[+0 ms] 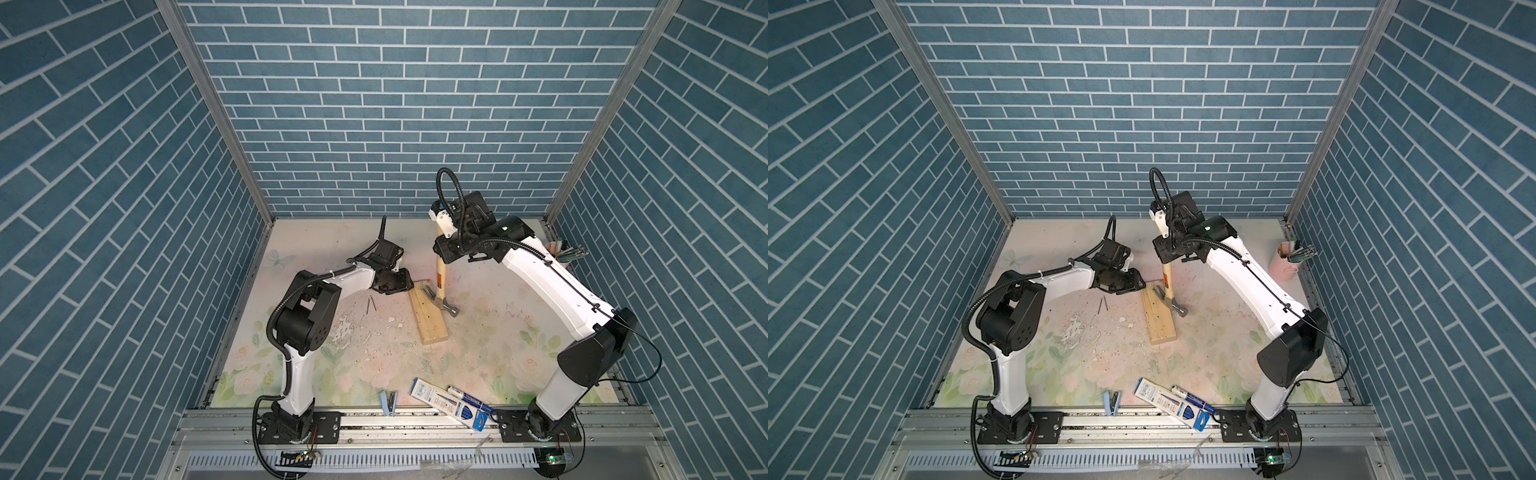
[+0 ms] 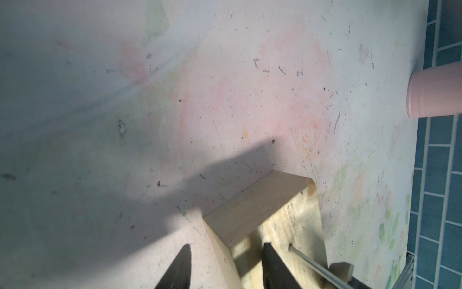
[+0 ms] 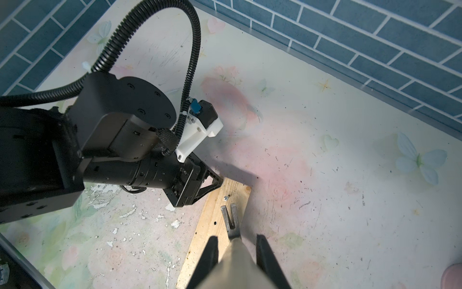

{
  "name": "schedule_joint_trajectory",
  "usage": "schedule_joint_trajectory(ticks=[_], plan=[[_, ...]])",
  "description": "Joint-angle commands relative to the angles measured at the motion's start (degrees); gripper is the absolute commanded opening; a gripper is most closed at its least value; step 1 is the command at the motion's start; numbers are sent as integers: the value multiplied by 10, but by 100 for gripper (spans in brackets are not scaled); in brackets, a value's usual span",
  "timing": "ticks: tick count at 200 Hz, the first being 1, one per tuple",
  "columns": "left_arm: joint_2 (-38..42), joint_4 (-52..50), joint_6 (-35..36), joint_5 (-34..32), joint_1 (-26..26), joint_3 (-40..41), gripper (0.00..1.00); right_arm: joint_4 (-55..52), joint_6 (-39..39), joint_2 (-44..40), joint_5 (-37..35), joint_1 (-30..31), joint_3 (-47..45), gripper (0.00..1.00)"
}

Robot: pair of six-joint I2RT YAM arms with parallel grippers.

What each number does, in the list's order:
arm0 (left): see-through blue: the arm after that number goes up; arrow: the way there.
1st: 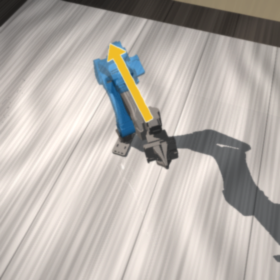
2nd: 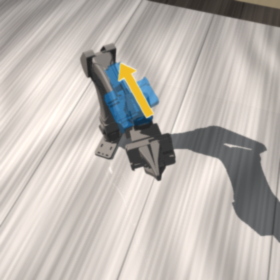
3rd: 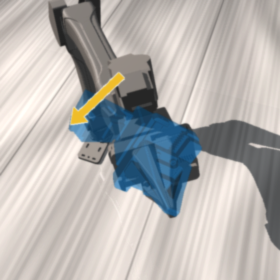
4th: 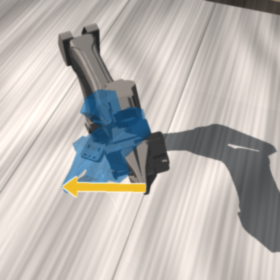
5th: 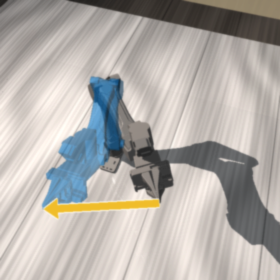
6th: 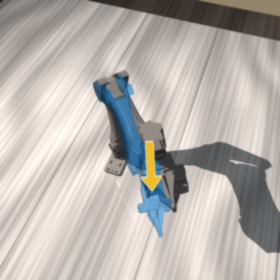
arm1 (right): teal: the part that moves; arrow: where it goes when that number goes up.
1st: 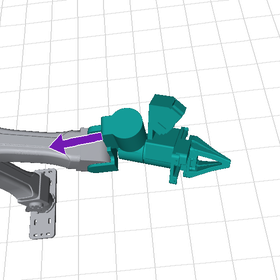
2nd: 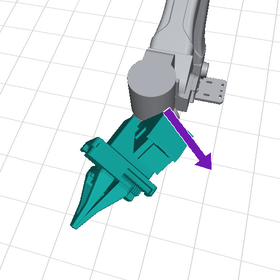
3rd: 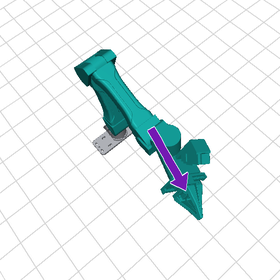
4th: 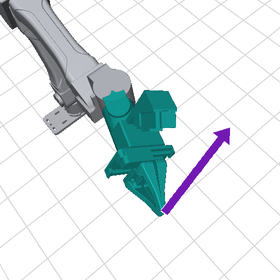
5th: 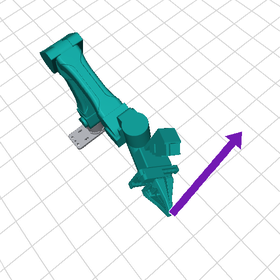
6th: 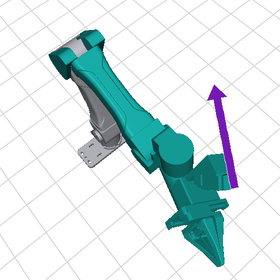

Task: Use a claw hammer to pull out a nail
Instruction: Remove the nail from the mounting plate.

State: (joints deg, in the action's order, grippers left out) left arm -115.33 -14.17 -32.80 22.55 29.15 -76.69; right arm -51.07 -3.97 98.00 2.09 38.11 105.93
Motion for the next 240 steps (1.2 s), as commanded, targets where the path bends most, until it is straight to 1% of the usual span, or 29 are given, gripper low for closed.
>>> schedule_joint_trajectory(ticks=[1,67,177,240], plan=[[-3,-22,-8,-12,-1,25,46,18,15,10,3,6,28,0],[0,-2,-18,-10,-1,51,46,11,20,45,-2,9,59,0],[7,17,-25,-8,-1,77,46,-10,33,100,-19,9,138,0],[5,18,-26,-9,-1,79,46,7,34,98,-24,9,136,0]])
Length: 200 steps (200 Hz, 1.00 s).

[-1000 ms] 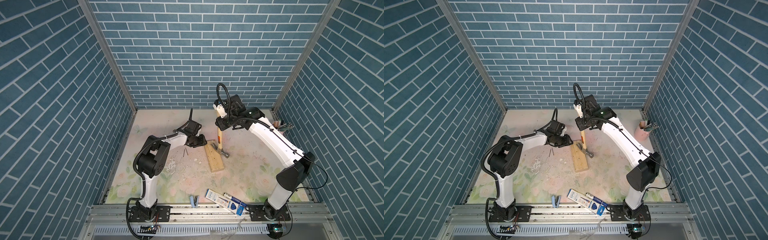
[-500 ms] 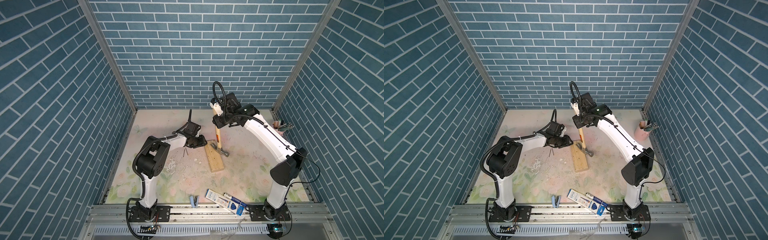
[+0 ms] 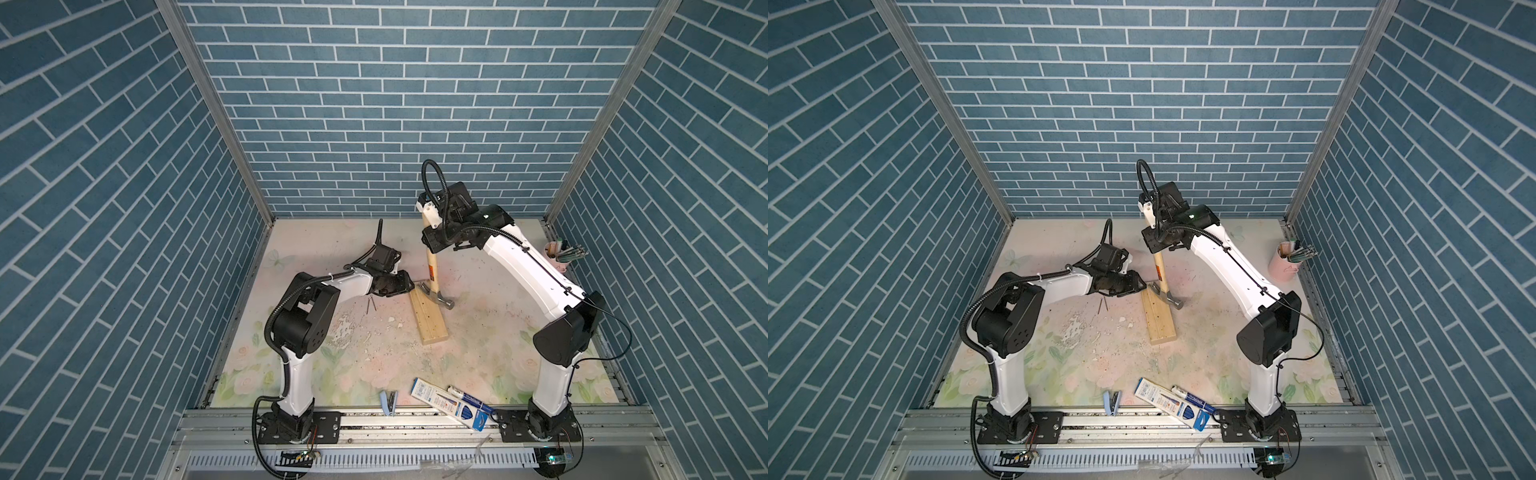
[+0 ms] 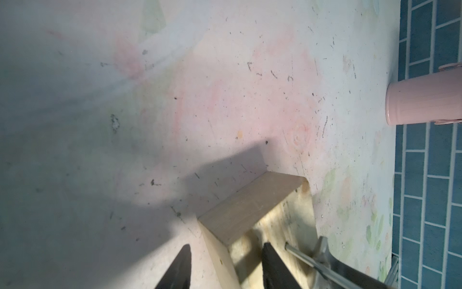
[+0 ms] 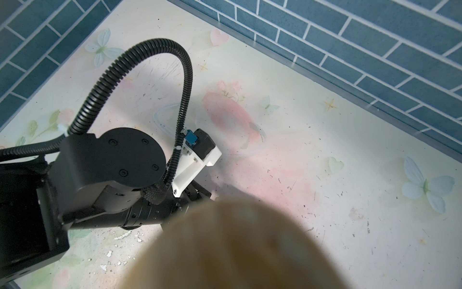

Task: Use a claw hammer to pull out a nail
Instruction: Remove the nail from the mounting plate.

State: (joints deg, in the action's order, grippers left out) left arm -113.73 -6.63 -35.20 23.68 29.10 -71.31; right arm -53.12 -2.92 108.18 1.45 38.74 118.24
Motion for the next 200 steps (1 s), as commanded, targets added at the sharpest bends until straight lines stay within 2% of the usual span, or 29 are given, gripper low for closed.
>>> schedule_joint_trajectory(ticks=[1,126,159,200], plan=[[-11,-57,-2,-20,-1,25,46,28,24,-4,-18,3,12,0],[-12,-54,-5,-19,-1,27,46,56,22,-13,-24,3,13,0],[-14,-54,-5,-18,0,27,46,98,17,-47,-28,3,-50,0],[-16,-55,-6,-17,-1,26,46,197,1,-123,-32,3,-185,0]])
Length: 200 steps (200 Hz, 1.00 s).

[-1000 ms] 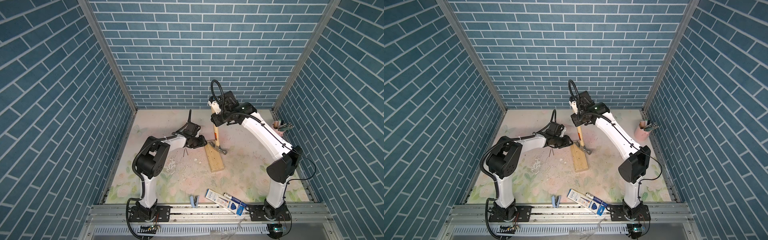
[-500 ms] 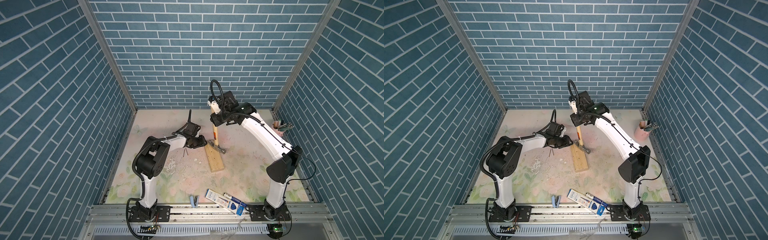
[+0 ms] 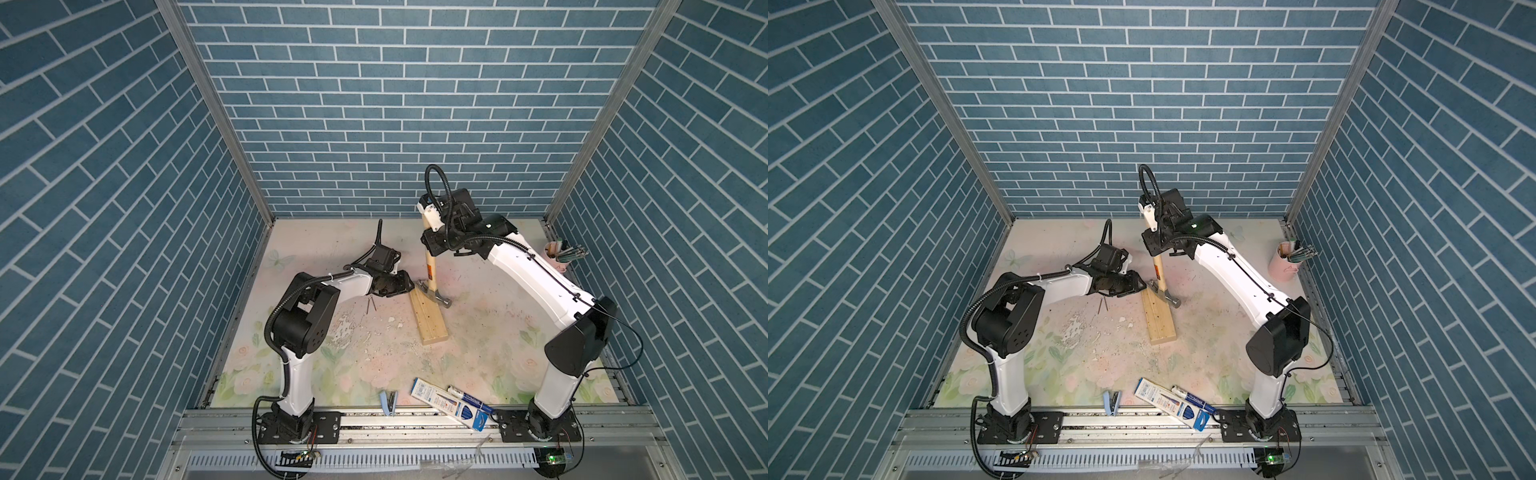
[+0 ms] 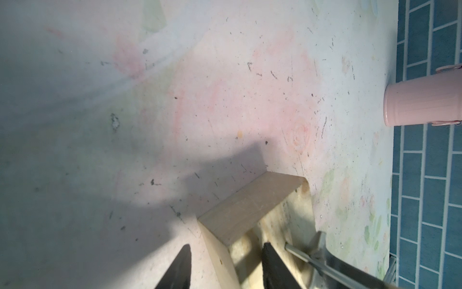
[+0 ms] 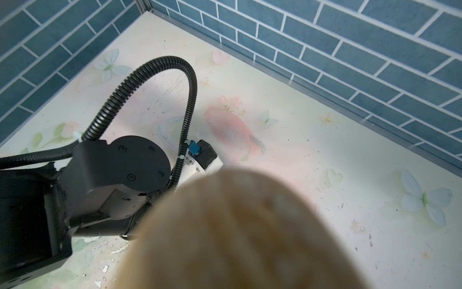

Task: Use a claw hammer to pull out a nail
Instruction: Remove the nail from the mounting plate.

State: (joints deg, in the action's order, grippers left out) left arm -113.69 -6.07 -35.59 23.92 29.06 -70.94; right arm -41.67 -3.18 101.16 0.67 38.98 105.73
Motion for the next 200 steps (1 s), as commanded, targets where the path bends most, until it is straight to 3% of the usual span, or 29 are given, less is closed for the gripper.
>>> schedule_joint_trajectory(ticks=[1,130,200], plan=[[-16,-60,-2,-20,0,22,46,85,4,-55,-24,1,-64,0],[-21,-65,-1,-20,1,24,46,362,-46,-233,-3,1,-376,0],[-21,-66,-2,-22,3,29,47,437,-64,-279,12,0,-463,0]])
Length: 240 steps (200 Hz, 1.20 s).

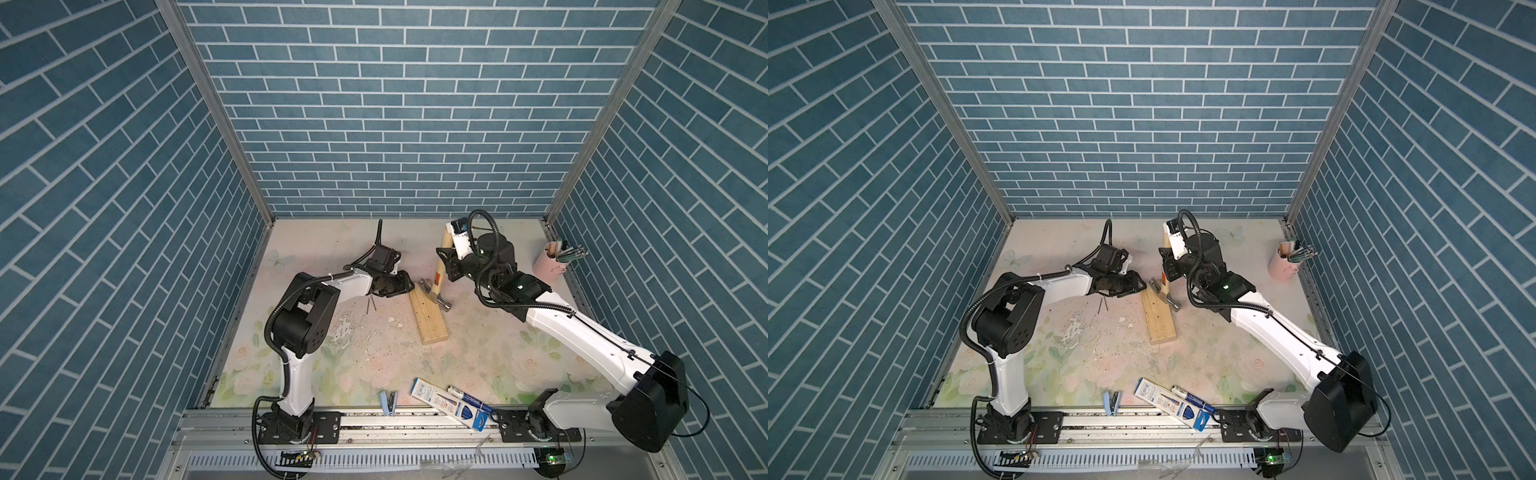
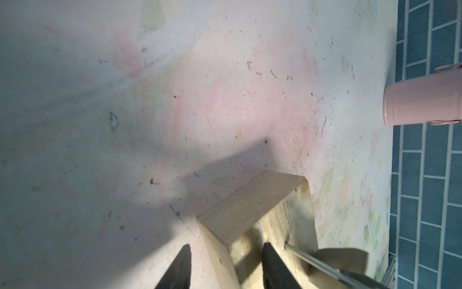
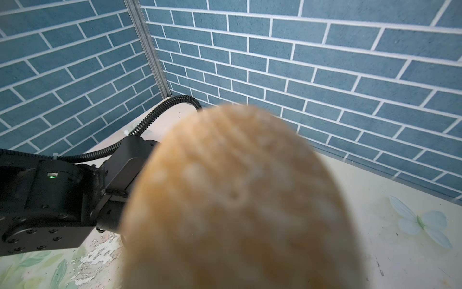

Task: Use a claw hammer to pull out a nail
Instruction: Remove the nail from the mounting plate.

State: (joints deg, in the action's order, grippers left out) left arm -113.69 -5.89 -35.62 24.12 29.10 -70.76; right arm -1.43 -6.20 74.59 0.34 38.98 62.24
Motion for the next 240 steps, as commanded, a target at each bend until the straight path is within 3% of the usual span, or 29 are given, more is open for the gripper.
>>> schedule_joint_trajectory(ticks=[1,149,240], plan=[[-20,-68,-2,-25,3,27,46,35,-34,-14,17,0,-30,0],[-18,-60,-13,-30,3,51,46,121,-56,-97,43,3,-179,0],[-18,-57,-17,-30,3,58,46,121,-59,-114,43,4,-209,0]])
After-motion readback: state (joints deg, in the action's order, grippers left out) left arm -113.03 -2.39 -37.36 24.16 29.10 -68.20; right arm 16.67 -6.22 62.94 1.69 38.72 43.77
